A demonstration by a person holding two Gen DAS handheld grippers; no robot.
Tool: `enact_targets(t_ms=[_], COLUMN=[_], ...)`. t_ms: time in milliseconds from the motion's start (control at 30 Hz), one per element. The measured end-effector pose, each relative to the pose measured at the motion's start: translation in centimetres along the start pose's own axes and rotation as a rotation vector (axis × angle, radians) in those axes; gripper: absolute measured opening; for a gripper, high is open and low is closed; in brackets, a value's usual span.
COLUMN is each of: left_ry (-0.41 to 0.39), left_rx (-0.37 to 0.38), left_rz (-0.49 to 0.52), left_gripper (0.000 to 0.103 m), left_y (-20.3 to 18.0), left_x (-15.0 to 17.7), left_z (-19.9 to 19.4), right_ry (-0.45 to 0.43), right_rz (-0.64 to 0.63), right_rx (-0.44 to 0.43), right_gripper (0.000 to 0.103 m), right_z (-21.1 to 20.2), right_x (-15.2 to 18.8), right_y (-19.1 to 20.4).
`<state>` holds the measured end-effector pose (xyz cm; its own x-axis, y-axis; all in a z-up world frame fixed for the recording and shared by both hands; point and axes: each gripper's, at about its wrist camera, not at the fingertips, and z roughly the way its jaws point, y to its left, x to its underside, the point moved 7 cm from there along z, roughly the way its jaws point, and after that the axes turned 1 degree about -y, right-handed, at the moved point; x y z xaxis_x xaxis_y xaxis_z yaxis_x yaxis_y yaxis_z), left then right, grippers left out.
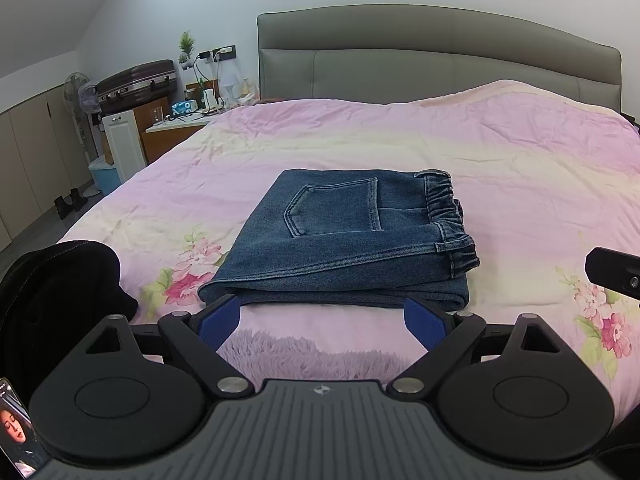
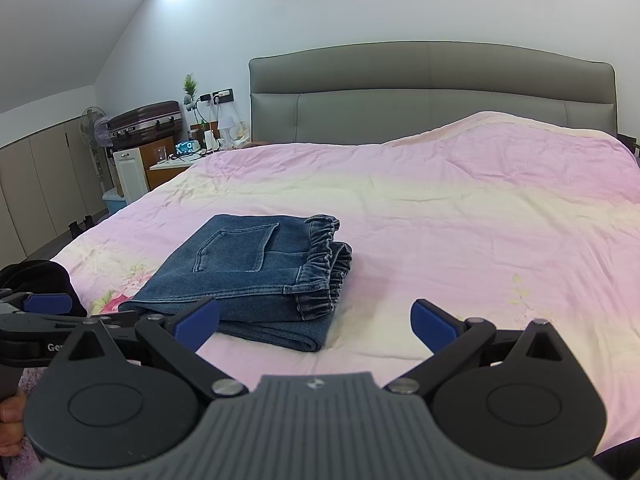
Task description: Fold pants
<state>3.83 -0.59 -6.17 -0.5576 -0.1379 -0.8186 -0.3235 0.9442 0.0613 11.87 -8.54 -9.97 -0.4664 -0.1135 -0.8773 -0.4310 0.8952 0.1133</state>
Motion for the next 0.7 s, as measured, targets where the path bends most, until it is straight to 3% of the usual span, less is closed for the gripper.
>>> enact_targets(t_ms=[700], left_ry=[-0.005], left_rx=[0.011], left_rz=[0.018], left_gripper=[0.103], left_y=[0.85], left_x=[-0.16], left_z=[0.23], right_ry=[0.001], right_rz=[0.003], right_rx=[0.004], right_gripper=[0.098], right_z=[-0.15], right_x=[0.05], right_y=[-0.07])
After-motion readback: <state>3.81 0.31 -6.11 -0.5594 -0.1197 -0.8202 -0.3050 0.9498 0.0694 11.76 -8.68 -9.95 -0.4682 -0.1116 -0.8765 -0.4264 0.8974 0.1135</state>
